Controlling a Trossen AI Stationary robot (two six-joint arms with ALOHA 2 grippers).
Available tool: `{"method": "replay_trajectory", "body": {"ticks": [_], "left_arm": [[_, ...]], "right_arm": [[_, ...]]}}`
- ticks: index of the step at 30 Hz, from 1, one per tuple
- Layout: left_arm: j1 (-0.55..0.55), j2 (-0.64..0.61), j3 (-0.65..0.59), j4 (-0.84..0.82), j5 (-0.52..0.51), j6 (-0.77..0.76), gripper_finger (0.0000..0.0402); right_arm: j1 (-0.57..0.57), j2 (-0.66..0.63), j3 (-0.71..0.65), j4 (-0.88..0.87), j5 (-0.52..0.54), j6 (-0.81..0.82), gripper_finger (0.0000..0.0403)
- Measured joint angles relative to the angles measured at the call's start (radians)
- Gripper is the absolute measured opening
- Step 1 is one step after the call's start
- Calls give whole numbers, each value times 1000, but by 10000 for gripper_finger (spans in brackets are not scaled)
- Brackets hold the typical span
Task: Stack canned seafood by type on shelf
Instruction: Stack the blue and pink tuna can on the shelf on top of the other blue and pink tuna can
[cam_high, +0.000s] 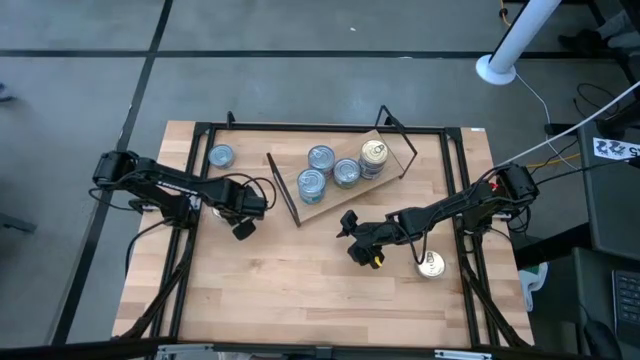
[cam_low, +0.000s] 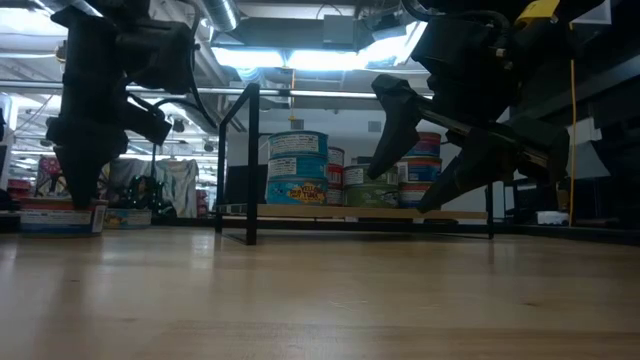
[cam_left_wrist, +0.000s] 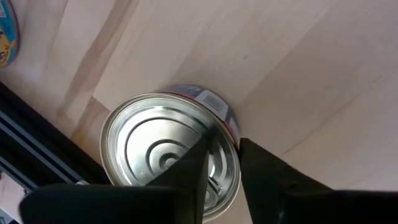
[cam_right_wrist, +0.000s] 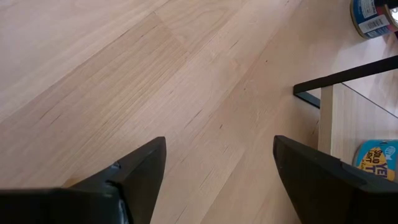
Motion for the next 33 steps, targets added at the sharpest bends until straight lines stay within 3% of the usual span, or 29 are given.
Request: {"method": "replay_trajectory", "body": {"ticks": [18, 33], "left_arm": [[0, 1, -1, 3, 22, -24, 5], [-25, 5, 46, 33, 66, -50, 1]], "right_arm": [[0, 0, 0, 0, 0, 0, 294], [0, 0, 0, 0, 0, 0, 294]]}}
